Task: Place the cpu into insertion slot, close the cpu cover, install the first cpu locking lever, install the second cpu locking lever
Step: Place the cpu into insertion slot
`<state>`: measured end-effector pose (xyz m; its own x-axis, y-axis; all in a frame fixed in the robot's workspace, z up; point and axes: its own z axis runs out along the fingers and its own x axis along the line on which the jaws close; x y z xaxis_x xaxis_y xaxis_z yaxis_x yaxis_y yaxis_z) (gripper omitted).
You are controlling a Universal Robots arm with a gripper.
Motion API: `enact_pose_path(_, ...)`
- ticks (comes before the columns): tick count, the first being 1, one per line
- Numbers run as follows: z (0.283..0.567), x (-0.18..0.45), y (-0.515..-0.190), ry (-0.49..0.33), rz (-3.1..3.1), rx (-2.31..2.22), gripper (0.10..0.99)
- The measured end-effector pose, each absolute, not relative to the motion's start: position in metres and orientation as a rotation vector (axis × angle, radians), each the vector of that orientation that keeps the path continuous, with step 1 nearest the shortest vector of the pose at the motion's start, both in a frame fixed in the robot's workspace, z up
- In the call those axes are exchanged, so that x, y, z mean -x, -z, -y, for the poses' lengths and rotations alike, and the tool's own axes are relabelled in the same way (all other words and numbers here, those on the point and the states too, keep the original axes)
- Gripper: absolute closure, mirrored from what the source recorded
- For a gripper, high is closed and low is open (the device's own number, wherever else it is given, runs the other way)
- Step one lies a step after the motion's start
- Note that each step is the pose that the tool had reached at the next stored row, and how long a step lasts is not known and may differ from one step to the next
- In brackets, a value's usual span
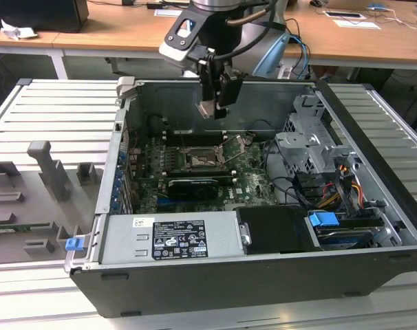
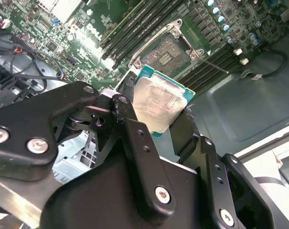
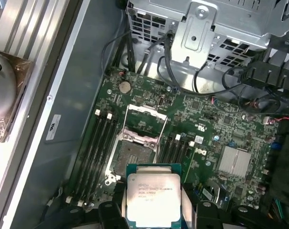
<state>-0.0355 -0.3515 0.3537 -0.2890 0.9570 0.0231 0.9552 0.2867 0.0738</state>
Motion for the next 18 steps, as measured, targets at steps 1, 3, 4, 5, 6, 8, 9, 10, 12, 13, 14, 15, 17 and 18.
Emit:
enact_pose_path(1, 0.3515, 0.0355, -0.3534, -0.113, -2.489, -1.871, 0.545)
enact_pose_path(3, 0.3515, 0.0355, -0.3528, -0.112, -2.469, -1.898, 0.545)
enact_pose_path(4, 0.3515, 0.0355, -0.3526, -0.111, -2.46, -1.91, 0.545)
enact_pose_path(5, 0.3515, 0.0355, -0.3523, -0.11, -2.449, -1.924, 0.545)
enact_pose_path(6, 0.3515, 0.0355, -0.352, -0.109, -2.438, -1.938, 0.545)
enact_pose_path(8, 0.3515, 0.0355, -0.3514, -0.108, -2.419, -1.962, 0.545)
enact_pose_path(9, 0.3515, 0.0355, -0.3511, -0.107, -2.409, -1.974, 0.545)
enact_pose_path(10, 0.3515, 0.0355, -0.3508, -0.107, -2.398, -1.988, 0.545)
enact_pose_path(12, 0.3515, 0.0356, -0.3504, -0.104, -2.383, -2.008, 0.545)
enact_pose_path(13, 0.3515, 0.0356, -0.35, -0.102, -2.375, -2.019, 0.545)
enact_pose_path(14, 0.3515, 0.0356, -0.3491, -0.1, -2.365, -2.033, 0.545)
enact_pose_path(15, 0.3515, 0.0355, -0.3478, -0.098, -2.354, -2.048, 0.545)
enact_pose_path(17, 0.3515, 0.0356, -0.346, -0.094, -2.337, -2.07, 0.545)
enact_pose_path(18, 0.3515, 0.0356, -0.3451, -0.092, -2.327, -2.082, 0.545)
